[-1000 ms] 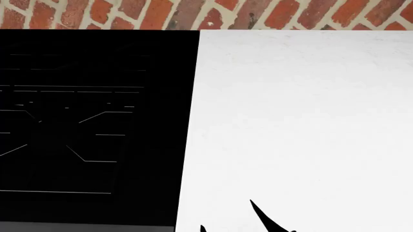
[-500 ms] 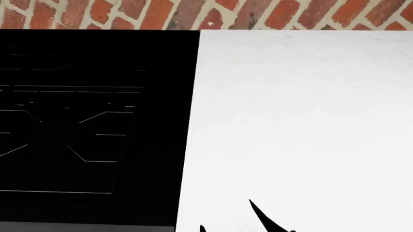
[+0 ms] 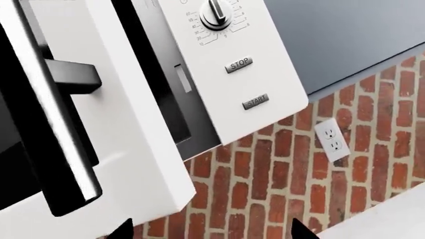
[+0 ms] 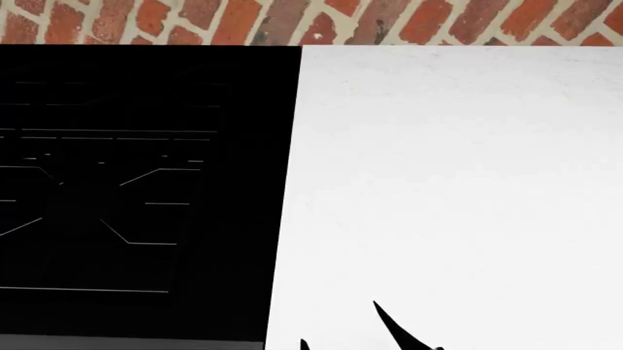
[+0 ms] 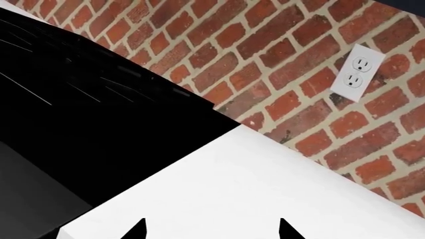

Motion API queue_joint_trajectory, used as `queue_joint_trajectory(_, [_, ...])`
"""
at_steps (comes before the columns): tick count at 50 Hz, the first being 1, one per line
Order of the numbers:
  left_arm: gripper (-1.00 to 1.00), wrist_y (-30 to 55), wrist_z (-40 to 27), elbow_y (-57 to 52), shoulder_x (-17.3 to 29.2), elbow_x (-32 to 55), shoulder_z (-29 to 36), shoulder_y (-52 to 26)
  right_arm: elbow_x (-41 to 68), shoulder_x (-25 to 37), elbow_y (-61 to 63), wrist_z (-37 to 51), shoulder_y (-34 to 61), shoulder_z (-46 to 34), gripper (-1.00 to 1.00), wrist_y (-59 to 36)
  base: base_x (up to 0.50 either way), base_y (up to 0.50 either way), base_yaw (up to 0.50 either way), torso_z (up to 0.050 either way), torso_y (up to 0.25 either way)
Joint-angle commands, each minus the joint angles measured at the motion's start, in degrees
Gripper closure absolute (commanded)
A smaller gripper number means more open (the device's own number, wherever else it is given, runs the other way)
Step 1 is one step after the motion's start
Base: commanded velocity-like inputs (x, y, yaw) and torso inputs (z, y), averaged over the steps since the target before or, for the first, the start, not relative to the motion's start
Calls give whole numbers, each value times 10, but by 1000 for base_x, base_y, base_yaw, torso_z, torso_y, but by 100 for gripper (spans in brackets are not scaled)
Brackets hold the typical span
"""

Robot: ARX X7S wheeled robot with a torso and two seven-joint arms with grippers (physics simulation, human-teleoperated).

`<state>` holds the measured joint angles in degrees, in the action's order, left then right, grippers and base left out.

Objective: Open the microwave door

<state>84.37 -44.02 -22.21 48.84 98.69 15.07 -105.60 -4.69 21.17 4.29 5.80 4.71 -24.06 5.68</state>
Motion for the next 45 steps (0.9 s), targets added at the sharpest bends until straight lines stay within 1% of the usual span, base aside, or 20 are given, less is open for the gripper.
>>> queue_joint_trajectory(1, [-100, -34, -42, -44, 41, 112, 6, 19, -5, 0, -13, 3, 2, -2, -100, -12, 0, 0, 0, 0, 0])
queue_joint_trajectory(10, [-100, -58, -50, -87, 70, 152, -8, 51, -4, 1, -17, 4, 4, -4, -100, -9, 0, 0, 0, 0, 0])
queue_joint_trajectory(13, [-100, -63, -30, -113, 69, 127, -33, 100, -4, 2, -14, 4, 3, -4, -100, -11, 0, 0, 0, 0, 0])
queue_joint_trajectory(15, [-100, -57, 8, -146, 59, 66, -61, 157, -5, 2, -11, 5, 3, -5, -100, -13, 0, 0, 0, 0, 0])
queue_joint_trajectory(16, [-100, -52, 32, -169, 51, 17, -71, 185, -5, 2, -11, 5, 3, -5, -100, -13, 0, 0, 0, 0, 0])
queue_joint_trajectory(17, [-100, -60, 54, -182, 44, -14, -83, 229, -5, 2, -13, 5, 3, -5, -100, -11, 0, 0, 0, 0, 0])
queue_joint_trajectory(18, [-100, -66, 69, -191, 40, -40, -90, 253, -6, 2, -13, 6, 3, -5, -100, -10, 0, 0, 0, 0, 0])
queue_joint_trajectory(19, [-100, -89, 124, -235, 36, -126, -81, 309, -7, 3, -10, 7, 2, -5, -100, -11, 0, 0, 0, 0, 0])
queue_joint_trajectory(20, [-100, -110, 146, -247, 35, -200, -75, 362, -7, 4, -6, 8, 1, -4, -100, -12, 0, 0, 0, 0, 0])
queue_joint_trajectory(22, [-100, -143, 180, -273, 35, -285, -52, 402, -7, 4, -5, 8, 1, -4, -100, -13, 0, 0, 0, 0, 0])
queue_joint_trajectory(26, [-100, -184, 204, -281, 29, -370, -16, 453, -7, 6, -2, 8, 0, -5, -100, -14, 0, 0, 0, 0, 0])
queue_joint_trajectory(28, [-100, -229, 221, -279, 31, -453, 24, 489, -7, 6, -2, 8, -1, -5, -100, -14, 0, 0, 0, 0, 0])
queue_joint_trajectory(29, [-100, -241, 224, -279, 32, -472, 33, 497, -7, 6, -2, 8, -1, -5, -100, -14, 0, 0, 0, 0, 0])
queue_joint_trajectory(32, [-100, -311, 210, -291, 46, -612, 99, 534, -6, 7, -1, 8, -1, -6, -100, -15, 0, 0, 0, 0, 0])
queue_joint_trajectory(34, [-100, -328, 204, -291, 48, -642, 114, 545, -6, 7, -4, 9, -1, -6, -100, -12, 0, 0, 0, 0, 0])
queue_joint_trajectory(36, [-100, -353, 189, -290, 50, -693, 144, 563, -6, 8, -2, 9, -1, -6, -100, -12, 0, 0, 0, 0, 0])
queue_joint_trajectory(39, [-100, -376, 170, -285, 51, -736, 162, 577, -5, 7, -9, 9, 0, -7, -100, -5, 0, 0, 0, 0, 0])
queue_joint_trajectory(41, [-100, -401, 148, -270, 47, -773, 173, 592, -5, 8, -13, 9, 0, -8, -100, -1, 0, 0, 0, 0, 0])
queue_joint_trajectory(43, [-100, -418, 132, -250, 40, -804, 183, 594, -7, 5, -44, 15, 1, -12, -100, 28, 0, 0, 0, 0, 0])
queue_joint_trajectory(45, [-100, -441, 130, -222, 34, -830, 199, 595, -7, 5, -48, 16, 1, -13, -100, 33, 0, 0, 0, 0, 0])
